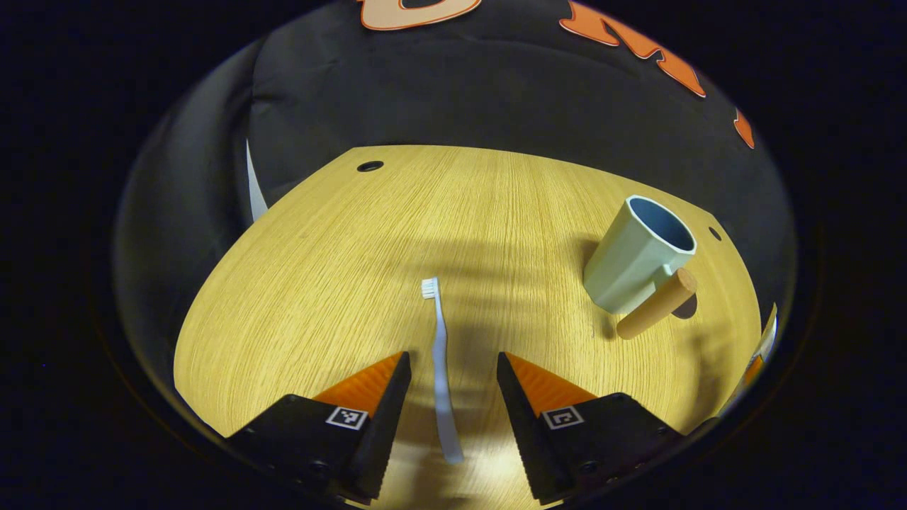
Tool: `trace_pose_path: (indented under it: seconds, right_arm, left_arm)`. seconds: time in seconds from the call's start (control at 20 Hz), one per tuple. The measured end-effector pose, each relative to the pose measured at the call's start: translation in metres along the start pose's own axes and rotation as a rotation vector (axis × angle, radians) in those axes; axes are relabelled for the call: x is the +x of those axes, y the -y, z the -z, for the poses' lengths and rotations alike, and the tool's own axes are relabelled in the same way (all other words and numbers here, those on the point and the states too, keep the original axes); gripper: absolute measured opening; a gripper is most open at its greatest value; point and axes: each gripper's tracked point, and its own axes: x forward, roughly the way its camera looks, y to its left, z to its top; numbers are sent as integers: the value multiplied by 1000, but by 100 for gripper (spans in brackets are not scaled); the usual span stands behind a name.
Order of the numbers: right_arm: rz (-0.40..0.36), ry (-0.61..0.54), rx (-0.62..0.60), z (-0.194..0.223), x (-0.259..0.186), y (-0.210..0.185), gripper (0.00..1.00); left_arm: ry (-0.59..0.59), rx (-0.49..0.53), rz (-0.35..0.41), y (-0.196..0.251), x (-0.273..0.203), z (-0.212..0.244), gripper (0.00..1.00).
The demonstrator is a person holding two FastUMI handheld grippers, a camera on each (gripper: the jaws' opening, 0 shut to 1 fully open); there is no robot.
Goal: Put the toothbrush and toothpaste on the desktop into the cup, then pick up the cup and place it on the coaster on the desktop.
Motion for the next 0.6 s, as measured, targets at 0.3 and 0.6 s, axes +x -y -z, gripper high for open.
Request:
trace_pose_path:
  seconds: [0.3,0.6]
  right_arm:
    - [3,-3,7,2,2,2,6]
    - [0,-9,2,5,1,1,6]
  left_arm:
    - [-15,-29,-43,-8,10,3,35]
    - [-1,-42,3,0,11,2,5]
